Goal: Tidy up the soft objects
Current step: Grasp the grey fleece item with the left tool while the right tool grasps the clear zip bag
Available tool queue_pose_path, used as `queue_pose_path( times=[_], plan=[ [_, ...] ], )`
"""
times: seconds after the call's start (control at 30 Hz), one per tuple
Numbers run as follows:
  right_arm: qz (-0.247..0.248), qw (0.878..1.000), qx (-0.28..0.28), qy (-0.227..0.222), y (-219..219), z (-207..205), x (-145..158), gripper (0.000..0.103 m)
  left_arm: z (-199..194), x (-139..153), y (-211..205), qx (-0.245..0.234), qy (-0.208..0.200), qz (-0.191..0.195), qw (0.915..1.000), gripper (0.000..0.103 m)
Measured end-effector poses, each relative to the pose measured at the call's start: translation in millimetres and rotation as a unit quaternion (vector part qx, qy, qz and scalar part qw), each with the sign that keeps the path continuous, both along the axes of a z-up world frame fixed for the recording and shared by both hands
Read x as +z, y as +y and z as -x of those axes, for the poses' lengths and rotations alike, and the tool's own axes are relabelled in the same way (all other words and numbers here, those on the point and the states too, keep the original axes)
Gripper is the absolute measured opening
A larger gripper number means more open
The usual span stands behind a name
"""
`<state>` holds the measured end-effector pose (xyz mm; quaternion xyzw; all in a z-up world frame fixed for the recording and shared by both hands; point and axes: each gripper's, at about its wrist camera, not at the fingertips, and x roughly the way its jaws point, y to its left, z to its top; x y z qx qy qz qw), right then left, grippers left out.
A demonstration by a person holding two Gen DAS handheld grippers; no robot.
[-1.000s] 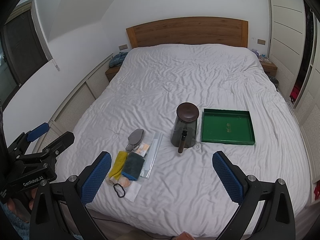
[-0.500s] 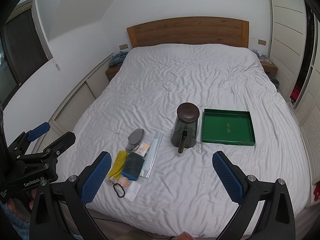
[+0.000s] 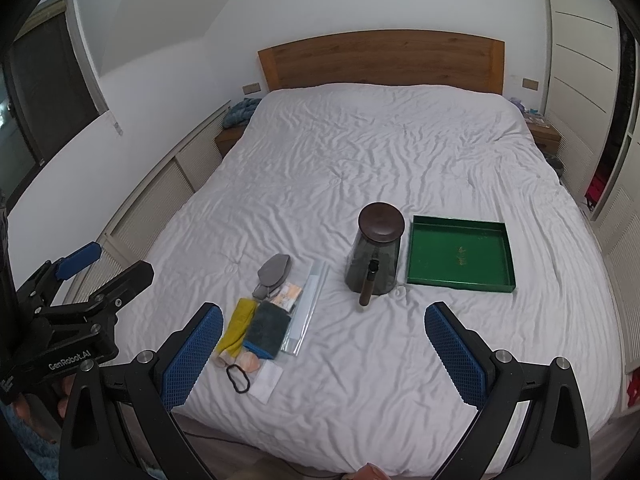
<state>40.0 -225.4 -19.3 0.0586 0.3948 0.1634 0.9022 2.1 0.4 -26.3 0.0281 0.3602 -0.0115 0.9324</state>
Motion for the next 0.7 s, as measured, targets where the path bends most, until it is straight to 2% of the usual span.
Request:
queue_pose_path(
  times=[0.2, 0.33, 0.43, 0.57, 0.7],
  plan=[
    [0.014, 0.999, 0.035, 0.021, 21.1, -26.3, -23.8, 0.103, -20.0, -29.7, 36.2, 0.022, 0.052, 0.002, 0.9984, 0.102],
    [0.019, 0.997, 0.054, 0.046, 42.0, -56.0, -48.6, 0.103, -39.7, -72.8, 75.2, 0.043, 0.086, 0.0, 0.9954, 0.101],
    [0.031, 0.996, 0.056, 0.068, 65.4, -83.5, -77.6, 0.103, -57.5, -106.1, 94.8, 0.047, 0.101, -0.01, 0.9937, 0.101],
    [0.044, 0.994, 0.041, 0.097, 103.4, -129.7, -129.9, 0.103, -93.6, -157.9, 114.9, 0.03, 0.126, -0.02, 0.9913, 0.102],
    [0.049, 0.992, 0.028, 0.113, 138.0, -167.2, -176.8, 0.103, -132.2, -204.7, 122.9, 0.005, 0.162, -0.006, 0.9867, 0.101]
  ],
)
